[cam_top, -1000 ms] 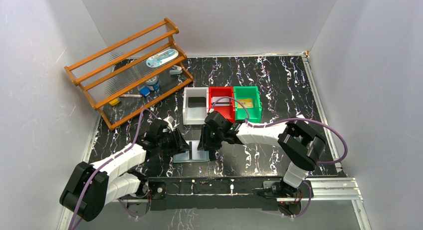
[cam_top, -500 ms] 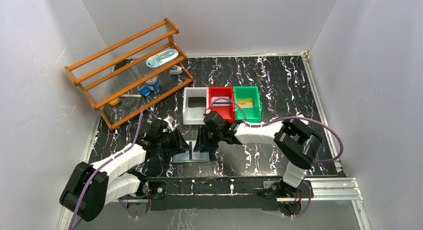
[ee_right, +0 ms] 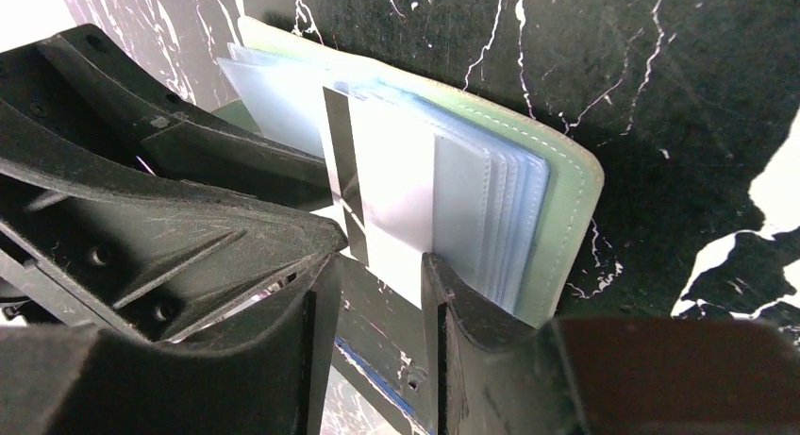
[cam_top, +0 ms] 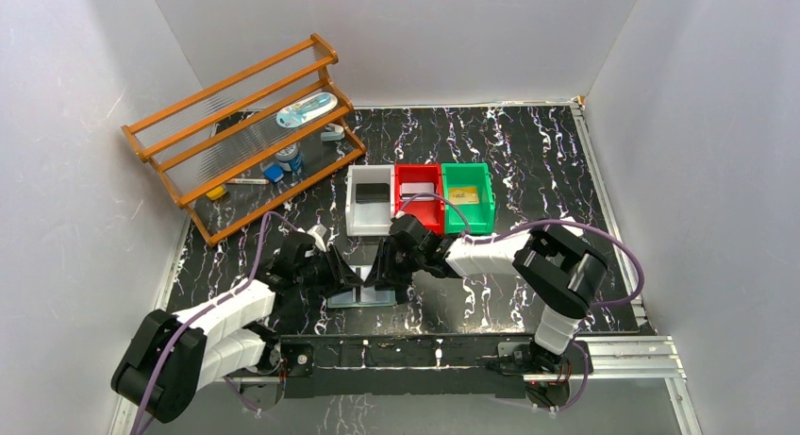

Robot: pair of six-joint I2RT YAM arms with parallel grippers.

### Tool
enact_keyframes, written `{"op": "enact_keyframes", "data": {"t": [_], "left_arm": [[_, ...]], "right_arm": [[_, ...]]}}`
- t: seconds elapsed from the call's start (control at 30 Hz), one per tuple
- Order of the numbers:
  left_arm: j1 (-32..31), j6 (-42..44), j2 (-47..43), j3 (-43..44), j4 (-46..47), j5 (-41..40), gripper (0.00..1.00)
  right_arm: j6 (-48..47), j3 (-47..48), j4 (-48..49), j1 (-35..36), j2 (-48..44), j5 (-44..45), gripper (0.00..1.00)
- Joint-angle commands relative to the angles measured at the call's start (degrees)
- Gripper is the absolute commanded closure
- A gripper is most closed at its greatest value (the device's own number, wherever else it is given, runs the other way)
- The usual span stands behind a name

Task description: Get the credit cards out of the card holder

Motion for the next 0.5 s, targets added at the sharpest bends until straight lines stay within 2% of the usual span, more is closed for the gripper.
{"op": "enact_keyframes", "data": {"t": [0.0,0.33,0.47], "left_arm": [[-0.2,-1.8,-2.2,-2.9,0.9,0.2,0.65],[-0.2,-3.9,-5.6,-2.1,4.8,4.9,0.85],[-0.1,-5.2,-6.4,-2.2,7.9,6.9,0.9]], "right_arm": [[0.8,-4.3,-4.4,0.5,2.4,3.1,0.54],[0.8,-4.5,-3.2,0.3,2.3,2.4,0.54],[1.0,-4.6,-2.6,0.0,2.2,1.9,0.54]]}}
